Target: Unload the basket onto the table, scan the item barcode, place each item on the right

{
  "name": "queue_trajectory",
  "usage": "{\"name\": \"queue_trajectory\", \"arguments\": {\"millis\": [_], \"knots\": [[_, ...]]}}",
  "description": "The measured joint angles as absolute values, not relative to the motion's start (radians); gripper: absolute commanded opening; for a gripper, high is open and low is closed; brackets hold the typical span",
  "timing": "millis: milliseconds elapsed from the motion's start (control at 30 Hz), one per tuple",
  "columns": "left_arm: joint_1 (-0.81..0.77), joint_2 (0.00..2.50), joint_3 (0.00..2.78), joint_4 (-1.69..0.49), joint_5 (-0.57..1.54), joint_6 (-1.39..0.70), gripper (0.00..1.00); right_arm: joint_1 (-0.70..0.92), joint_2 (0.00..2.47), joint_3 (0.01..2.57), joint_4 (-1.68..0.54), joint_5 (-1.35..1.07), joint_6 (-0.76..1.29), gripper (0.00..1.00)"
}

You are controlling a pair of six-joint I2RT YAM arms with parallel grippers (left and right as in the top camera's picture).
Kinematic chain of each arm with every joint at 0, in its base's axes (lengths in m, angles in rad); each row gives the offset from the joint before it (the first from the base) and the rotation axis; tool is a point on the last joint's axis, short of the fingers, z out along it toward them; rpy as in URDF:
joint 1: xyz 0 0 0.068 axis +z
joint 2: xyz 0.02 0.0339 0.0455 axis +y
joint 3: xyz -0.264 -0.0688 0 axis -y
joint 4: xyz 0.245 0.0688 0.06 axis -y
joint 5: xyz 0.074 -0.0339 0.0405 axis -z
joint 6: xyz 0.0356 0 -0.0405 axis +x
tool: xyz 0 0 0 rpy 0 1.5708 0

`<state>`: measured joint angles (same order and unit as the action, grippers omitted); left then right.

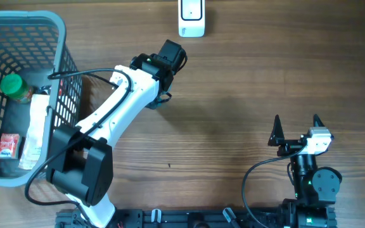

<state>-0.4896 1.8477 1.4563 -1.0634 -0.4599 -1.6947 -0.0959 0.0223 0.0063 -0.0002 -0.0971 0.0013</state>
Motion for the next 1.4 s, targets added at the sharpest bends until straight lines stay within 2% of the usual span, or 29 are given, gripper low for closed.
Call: {"name": "queue_trajectory", "arguments": {"millis": [267,567,733,1100,1167,1300,1400], "knots": [[-0.477,1.848,1.456,-1.087,-0.436,-1.698,0.59,-0.096,0.022,0.006,0.000,-0.097,0.001,1.00],[-0.471,1.848,1.456,-1.054,-0.433,-1.688,0.61,-0.096,0.022,0.006,0.000,-0.097,0.001,1.00],[-0.471,1.848,1.473,-1.047,-0.432,-1.685,0.69,-0.096,0.022,0.006,0.000,-0.097,0.001,1.00],[-0.471,1.848,1.509,-1.043,-0.432,-1.662,0.71,-0.096,0.022,0.006,0.000,-0.097,0.001,1.00],[-0.471,1.848,1.509,-1.043,-0.432,-1.662,0.76,-0.096,0.022,0.006,0.000,-0.097,0.001,1.00],[-0.471,1.848,1.509,-1.043,-0.432,-1.651,1.00,-0.096,0.022,0.006,0.000,-0.097,0.001,1.00],[-0.471,1.848,1.509,-1.043,-0.429,-1.638,1.00,-0.096,0.022,0.006,0.000,-0.097,0.001,1.00]]}}
